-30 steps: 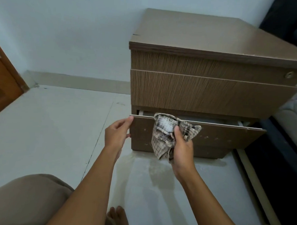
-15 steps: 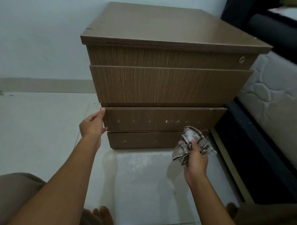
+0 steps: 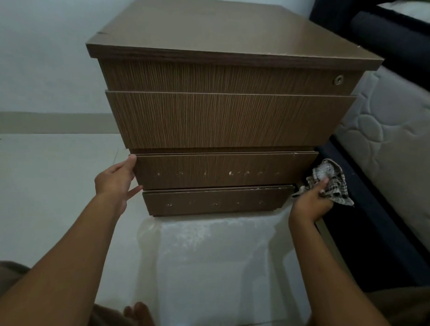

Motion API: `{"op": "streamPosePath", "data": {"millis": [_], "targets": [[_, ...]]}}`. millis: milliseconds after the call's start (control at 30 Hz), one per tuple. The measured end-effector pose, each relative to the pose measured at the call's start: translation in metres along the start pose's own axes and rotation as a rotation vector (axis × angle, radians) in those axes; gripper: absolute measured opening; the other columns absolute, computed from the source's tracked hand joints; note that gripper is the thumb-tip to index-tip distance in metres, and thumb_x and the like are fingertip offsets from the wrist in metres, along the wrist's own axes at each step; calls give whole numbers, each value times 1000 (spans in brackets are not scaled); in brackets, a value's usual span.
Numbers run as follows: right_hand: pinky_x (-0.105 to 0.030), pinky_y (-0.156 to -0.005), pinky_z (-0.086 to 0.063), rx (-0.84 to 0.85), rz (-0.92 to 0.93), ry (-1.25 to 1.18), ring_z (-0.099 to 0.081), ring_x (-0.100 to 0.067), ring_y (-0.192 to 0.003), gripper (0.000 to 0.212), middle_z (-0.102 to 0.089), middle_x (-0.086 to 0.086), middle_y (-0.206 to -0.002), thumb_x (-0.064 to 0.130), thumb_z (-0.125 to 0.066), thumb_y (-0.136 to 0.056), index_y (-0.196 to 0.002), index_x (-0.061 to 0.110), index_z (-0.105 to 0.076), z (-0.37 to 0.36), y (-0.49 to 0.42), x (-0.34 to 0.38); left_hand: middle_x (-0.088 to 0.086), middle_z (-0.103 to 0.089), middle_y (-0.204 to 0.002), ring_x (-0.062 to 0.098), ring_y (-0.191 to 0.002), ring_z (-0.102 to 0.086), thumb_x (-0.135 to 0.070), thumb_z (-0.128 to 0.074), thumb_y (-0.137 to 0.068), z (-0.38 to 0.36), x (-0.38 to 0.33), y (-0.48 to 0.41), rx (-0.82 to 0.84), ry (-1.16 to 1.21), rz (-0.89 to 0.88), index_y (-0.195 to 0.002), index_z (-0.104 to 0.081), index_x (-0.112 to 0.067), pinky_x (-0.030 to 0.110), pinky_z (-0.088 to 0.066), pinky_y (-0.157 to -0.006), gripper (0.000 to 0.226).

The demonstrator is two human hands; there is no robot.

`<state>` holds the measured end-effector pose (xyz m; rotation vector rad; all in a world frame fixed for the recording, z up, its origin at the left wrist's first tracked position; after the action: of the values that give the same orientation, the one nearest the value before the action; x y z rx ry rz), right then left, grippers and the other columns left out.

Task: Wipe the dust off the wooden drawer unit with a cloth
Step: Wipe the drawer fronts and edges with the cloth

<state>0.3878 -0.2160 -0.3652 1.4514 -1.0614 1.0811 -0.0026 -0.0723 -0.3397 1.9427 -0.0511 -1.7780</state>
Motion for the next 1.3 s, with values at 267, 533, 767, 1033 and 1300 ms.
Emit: {"op": "streamPosePath", "data": {"millis": [267,533,767,1033,1300], "targets": [[-27,-89,-46,146,15,32,-60,-22,-113,56,-63,-11,-122,48,-45,-99,-126,0,-56,-51,0,-22,3,-66,-109,21,-106,-62,-33,-65,-91,-2,-3,-2,19,-32,5,-96,-63,-20,42,-58,-79,14],[-30,-101,-47,173,96,139,-57,-18,-122,81,-62,-8,-131,71,-42,-89,-134,6,-55,-69,22,-63,1,-65,-108,20,-107,-62,-32,-64,-92,-3,-3,0,29,-26,-8,-84,-61,-25,46,-57,-88,11],[-42,-107,-43,358,185,128,-50,-20,-130,104,-54,-13,-139,83,-36,-79,-142,1,-42,-85,64,-92,0,-65,-106,19,-103,-62,-33,-64,-92,-1,-5,0,44,-55,-12,-85,-61,-24,44,-57,-86,11],[3,-101,-24,574,246,177,-31,-16,-142,68,-27,-5,-156,35,-48,-98,-153,10,-17,-102,120,-107,-3,-64,-106,17,-102,-61,-36,-63,-92,0,-7,1,57,-95,-18,-85,-61,-27,39,-58,-81,11],[-22,-120,-5,694,627,222,21,9,-141,60,10,-11,-155,-2,-46,-97,-146,13,-15,-119,175,-109,-4,-63,-110,17,-108,-60,-38,-62,-92,2,-7,0,69,-128,-38,-87,-62,-29,39,-57,-83,11]]}}
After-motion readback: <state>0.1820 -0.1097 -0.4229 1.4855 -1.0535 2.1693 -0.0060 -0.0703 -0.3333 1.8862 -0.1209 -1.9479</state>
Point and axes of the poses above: each hand's wrist, its own y-axis away from the middle knuckle, its own z-axis out of the back of the hand, x = y × z, the point moved 5 cm from there along -y, towards the middle knuckle
